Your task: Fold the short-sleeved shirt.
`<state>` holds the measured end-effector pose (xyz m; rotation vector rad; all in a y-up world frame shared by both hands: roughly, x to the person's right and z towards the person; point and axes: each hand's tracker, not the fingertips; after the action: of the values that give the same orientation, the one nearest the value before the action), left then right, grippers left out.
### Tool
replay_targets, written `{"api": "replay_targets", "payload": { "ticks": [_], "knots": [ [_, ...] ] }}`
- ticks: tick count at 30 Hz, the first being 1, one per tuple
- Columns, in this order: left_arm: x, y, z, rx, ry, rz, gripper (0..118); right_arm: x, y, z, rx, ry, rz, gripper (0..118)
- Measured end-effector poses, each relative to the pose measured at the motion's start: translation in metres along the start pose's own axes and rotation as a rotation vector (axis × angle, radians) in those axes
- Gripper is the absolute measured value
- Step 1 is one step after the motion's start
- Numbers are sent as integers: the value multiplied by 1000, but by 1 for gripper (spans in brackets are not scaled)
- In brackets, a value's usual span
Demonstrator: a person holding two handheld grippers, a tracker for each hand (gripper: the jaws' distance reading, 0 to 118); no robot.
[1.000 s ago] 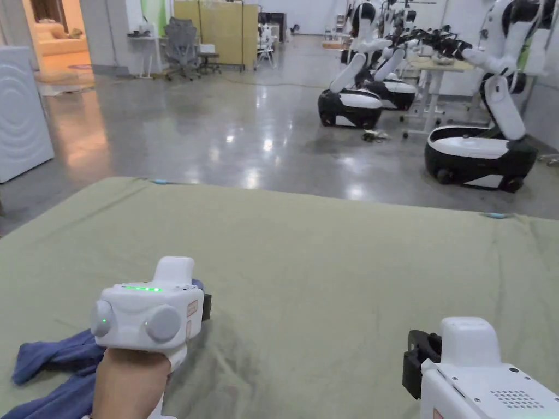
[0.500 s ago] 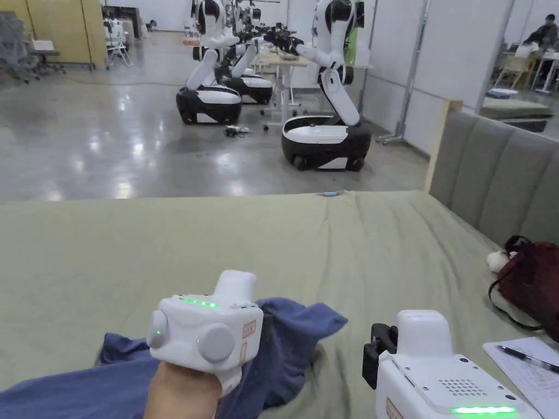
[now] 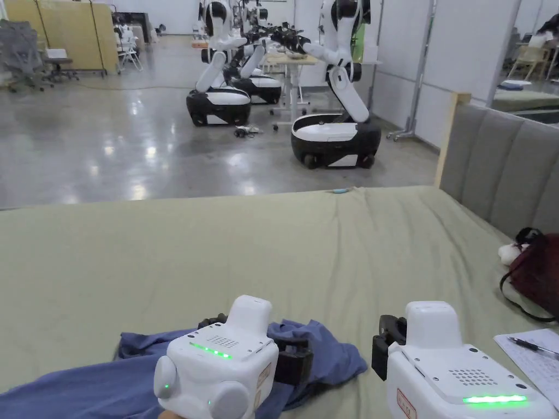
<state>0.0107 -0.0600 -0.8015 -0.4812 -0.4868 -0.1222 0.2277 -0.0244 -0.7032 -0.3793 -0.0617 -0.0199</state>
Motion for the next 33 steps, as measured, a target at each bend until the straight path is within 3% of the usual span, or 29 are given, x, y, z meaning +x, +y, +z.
{"api": "replay_targets", "payload": {
  "ticks": [6,9,10,11,12,13,14,19,24,28,29,30,32,33],
  "knots": [
    [-47,-16,136,279,256,-73,117,-45,5,18,81,87,33,4],
    [-84,-40,185,269,430,-68,114,-66,10,22,103,110,28,4],
    [-99,-47,200,254,467,-44,105,-72,12,22,107,116,23,4],
    [-113,-54,212,238,490,-7,78,-76,13,19,106,128,18,4],
    [-126,-60,218,199,503,27,7,-82,14,17,104,138,15,4],
    [-137,-64,223,164,525,47,0,-88,16,16,101,143,17,4],
    [-149,-70,224,127,594,64,0,-94,16,16,100,146,22,4],
    [-193,-81,231,56,570,154,0,-112,15,14,92,173,44,4],
    [-272,-94,174,-151,538,234,0,-115,10,4,64,163,84,4],
    [-311,-118,107,-330,534,216,0,-105,7,-11,37,137,82,4],
    [-319,-124,90,-368,524,209,0,-101,5,-16,29,124,80,4],
    [-323,-128,74,-395,538,201,25,-96,4,-20,21,111,76,4],
    [-328,-130,50,-416,552,187,105,-83,2,-29,2,86,67,4],
    [-333,-131,37,-424,552,192,117,-75,0,-34,-12,66,59,4]
  ]
}}
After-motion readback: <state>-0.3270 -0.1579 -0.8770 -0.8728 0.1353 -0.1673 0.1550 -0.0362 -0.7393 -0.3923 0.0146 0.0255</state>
